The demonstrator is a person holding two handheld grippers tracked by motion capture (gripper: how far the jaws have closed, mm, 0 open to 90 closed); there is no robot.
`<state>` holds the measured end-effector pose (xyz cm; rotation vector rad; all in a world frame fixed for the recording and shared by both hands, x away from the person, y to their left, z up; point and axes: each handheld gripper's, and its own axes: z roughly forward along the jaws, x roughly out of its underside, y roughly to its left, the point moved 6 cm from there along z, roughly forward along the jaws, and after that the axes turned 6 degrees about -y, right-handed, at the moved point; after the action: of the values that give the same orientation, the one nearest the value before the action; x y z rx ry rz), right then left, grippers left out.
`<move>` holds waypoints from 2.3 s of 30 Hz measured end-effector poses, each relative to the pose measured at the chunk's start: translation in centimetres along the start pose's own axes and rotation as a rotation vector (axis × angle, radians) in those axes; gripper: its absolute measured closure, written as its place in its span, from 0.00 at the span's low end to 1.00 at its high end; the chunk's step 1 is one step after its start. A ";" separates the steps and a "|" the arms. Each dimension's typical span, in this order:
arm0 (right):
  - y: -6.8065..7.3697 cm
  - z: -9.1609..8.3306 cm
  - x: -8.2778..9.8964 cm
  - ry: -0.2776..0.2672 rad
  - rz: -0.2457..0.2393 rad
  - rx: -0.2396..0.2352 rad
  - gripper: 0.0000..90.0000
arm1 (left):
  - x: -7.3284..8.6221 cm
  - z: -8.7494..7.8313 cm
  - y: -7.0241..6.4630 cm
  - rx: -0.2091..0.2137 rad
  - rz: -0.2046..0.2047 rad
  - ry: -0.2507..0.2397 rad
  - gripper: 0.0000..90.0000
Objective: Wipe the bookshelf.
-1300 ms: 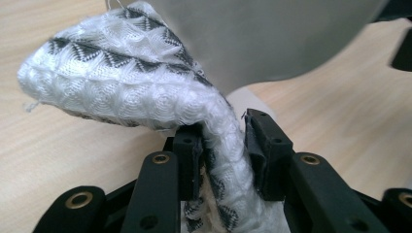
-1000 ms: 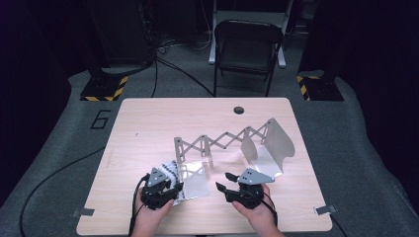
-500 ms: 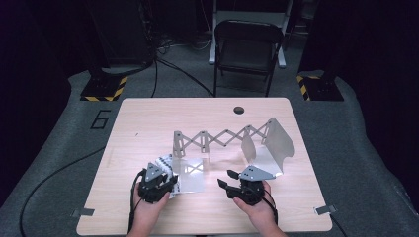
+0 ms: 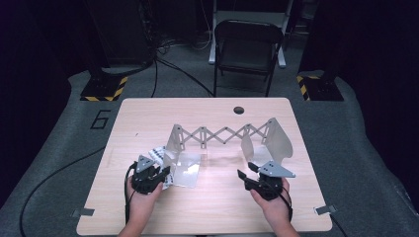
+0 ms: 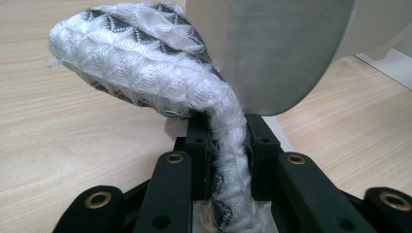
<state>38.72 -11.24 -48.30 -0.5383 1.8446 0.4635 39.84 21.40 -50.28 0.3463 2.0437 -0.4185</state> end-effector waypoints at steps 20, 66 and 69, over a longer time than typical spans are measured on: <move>-3.8 3.9 -1.1 0.050 0.022 0.163 0.94 | -0.2 -0.4 0.2 0.011 -0.004 -0.011 0.84; 2.3 0.4 -0.8 0.012 0.049 -0.029 0.65 | 1.7 -5.5 -4.2 0.130 0.108 0.044 0.89; 2.0 0.4 -0.5 0.012 0.069 -0.030 0.64 | 1.2 -3.4 -3.4 0.105 0.098 0.064 0.88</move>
<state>38.06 -9.31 -47.83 -0.5000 1.8752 0.5356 35.17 19.88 -49.28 0.5272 2.0614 -0.4601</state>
